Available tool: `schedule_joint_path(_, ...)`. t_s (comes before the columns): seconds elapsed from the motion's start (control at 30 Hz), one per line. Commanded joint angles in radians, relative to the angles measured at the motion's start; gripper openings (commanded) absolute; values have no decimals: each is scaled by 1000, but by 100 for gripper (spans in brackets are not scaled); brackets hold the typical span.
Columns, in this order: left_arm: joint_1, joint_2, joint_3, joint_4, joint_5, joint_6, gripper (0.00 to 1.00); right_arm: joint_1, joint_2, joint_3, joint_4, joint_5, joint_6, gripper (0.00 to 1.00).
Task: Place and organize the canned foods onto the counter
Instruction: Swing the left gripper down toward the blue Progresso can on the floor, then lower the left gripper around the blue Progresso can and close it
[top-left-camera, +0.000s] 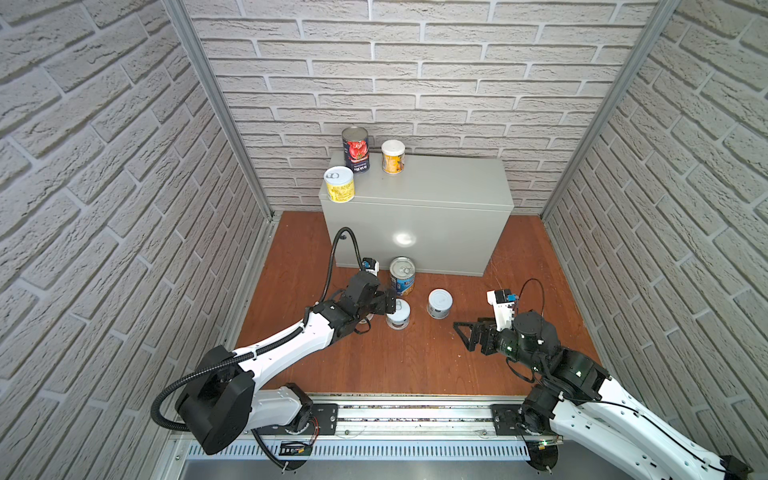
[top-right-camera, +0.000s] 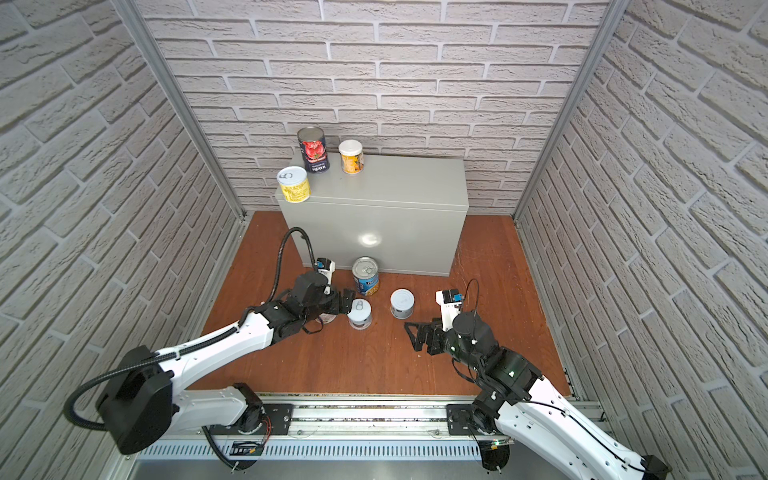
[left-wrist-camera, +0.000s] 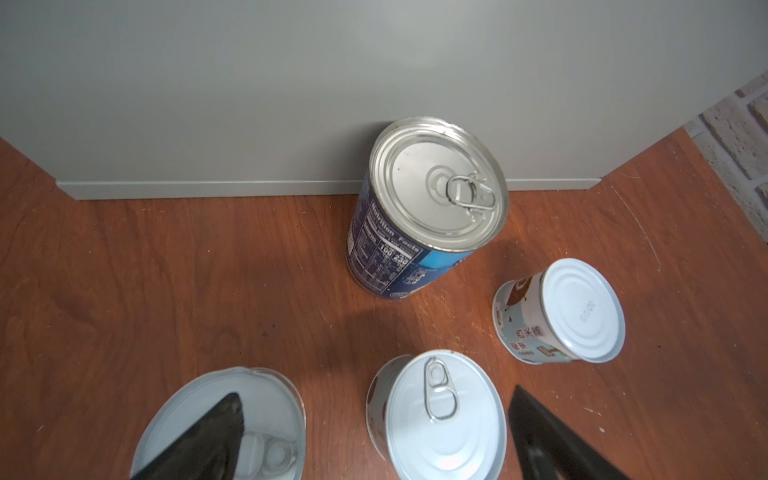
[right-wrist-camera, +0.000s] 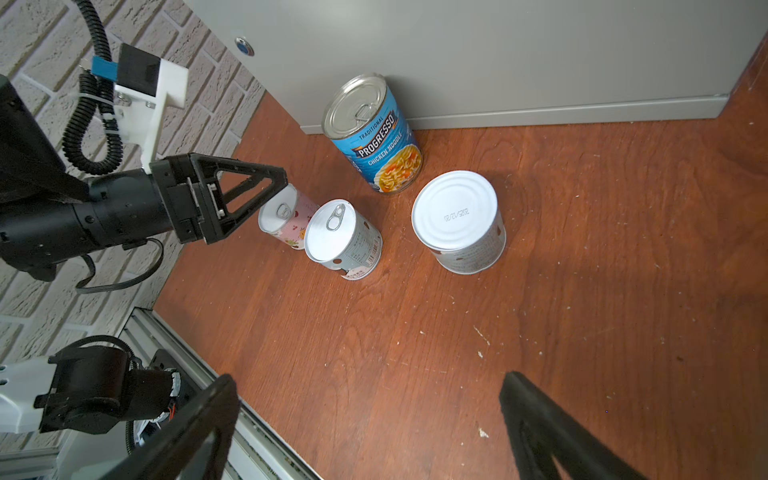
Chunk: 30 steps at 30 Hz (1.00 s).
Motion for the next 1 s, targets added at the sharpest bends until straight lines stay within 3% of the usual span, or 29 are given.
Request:
schedule_joint_path(0.0, 2, 32, 31, 106, 7, -19, 98, -3, -21, -25, 3, 42, -1, 99)
schedule_joint_path(0.43, -17, 128, 35, 208, 21, -61, 98, -3, -72, -23, -45, 60, 35, 98)
schedule_joint_path(0.97, -52, 219, 144, 226, -24, 14, 98, -3, -106, -37, -42, 76, 16, 98)
